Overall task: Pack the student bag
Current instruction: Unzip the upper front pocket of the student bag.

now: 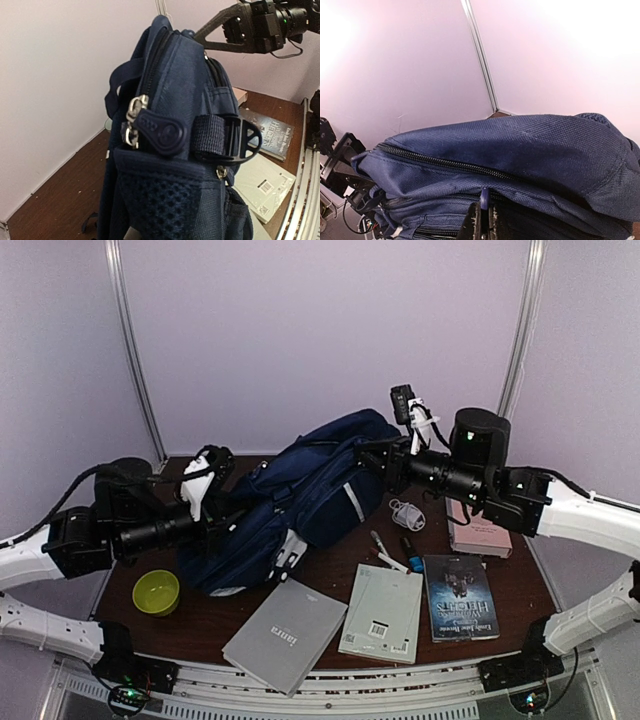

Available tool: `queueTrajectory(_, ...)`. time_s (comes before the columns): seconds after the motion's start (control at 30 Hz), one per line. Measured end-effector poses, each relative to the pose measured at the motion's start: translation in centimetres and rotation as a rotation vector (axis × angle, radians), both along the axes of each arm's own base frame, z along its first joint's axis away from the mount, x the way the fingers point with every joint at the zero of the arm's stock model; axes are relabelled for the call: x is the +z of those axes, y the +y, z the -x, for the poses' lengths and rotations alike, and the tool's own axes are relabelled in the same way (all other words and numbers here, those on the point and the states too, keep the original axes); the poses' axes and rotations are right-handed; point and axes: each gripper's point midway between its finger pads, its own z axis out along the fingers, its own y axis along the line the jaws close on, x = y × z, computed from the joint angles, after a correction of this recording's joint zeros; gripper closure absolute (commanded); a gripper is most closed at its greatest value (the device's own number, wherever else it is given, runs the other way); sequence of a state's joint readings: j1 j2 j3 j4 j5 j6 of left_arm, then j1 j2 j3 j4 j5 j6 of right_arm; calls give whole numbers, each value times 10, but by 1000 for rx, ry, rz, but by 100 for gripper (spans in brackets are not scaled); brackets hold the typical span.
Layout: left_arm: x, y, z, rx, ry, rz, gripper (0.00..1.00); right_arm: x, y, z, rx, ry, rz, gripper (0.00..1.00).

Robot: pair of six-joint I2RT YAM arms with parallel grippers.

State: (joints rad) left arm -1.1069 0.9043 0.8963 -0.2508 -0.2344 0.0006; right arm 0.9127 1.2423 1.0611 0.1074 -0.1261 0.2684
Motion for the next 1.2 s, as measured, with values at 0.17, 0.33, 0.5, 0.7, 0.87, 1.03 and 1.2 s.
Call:
queueTrajectory(0.17, -14, -8, 7, -44, 23, 103, 79, 19, 9, -2, 20, -50, 38, 100)
queueTrajectory(0.33, -39, -18, 14, -90, 66, 93, 35, 19, 19, 6, 50, -85, 85, 100)
queueTrajectory(0.5, -51, -22, 27, -138, 79, 13, 9, 21, 34, 19, 80, -127, 133, 100)
queueTrajectory(0.7, -18, -11, 38, -180, 22, 30, 2, 31, 57, 42, 150, -187, 172, 100)
queueTrajectory(0.87, 19, -28, 41, -196, -26, 37, 2, 31, 70, 49, 172, -217, 202, 100)
queueTrajectory(1.03, 45, -24, 19, -65, -93, 24, 2, 34, 79, 50, 171, -243, 233, 100)
queueTrajectory(1.2, 59, -36, -8, 58, -134, -21, 13, 35, 86, 54, 185, -257, 246, 100)
